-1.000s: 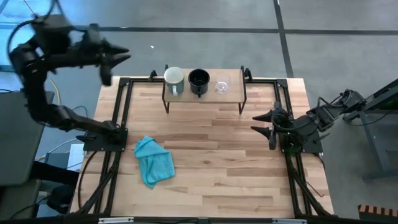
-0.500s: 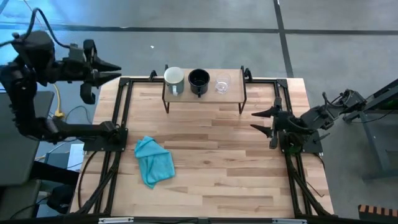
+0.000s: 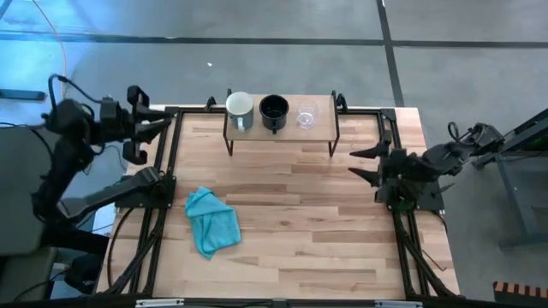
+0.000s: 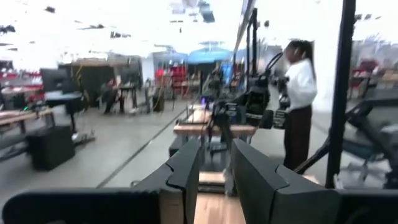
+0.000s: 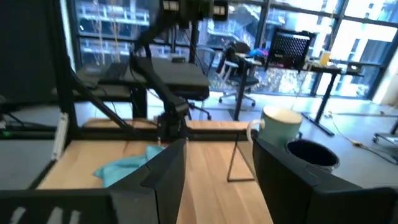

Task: Stack small to large cups/mugs on shelf
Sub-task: Return to Home Position

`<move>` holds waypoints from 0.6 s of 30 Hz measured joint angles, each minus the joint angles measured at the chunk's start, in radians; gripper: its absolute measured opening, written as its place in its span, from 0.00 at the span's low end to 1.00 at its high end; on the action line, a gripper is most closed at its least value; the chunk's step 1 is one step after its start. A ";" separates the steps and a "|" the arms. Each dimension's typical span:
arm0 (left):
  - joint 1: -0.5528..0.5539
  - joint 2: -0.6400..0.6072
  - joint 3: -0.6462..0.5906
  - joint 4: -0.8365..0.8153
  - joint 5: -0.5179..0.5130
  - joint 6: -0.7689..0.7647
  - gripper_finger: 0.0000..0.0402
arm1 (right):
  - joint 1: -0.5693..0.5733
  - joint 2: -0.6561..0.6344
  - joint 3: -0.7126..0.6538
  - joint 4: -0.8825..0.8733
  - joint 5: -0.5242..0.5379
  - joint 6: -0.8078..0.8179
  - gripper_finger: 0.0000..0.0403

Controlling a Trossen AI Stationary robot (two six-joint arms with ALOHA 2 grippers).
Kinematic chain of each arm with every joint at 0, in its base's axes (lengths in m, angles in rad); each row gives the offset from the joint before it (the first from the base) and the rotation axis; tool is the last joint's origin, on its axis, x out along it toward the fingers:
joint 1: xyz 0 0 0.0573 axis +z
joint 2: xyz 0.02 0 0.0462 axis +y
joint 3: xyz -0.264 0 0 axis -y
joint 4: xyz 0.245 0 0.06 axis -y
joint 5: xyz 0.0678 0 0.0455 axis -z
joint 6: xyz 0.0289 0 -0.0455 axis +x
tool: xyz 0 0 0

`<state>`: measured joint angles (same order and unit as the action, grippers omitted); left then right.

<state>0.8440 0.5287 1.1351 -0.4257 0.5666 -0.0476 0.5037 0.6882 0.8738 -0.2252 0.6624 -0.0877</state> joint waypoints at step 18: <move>-0.001 -0.209 -0.387 0.377 0.118 -0.194 0.21 | 0.000 -0.115 0.000 0.066 -0.040 0.011 0.44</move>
<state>0.8432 0.3196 0.7483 -0.0482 0.6843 -0.2420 0.5039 0.5732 0.8738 -0.1593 0.6223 -0.0765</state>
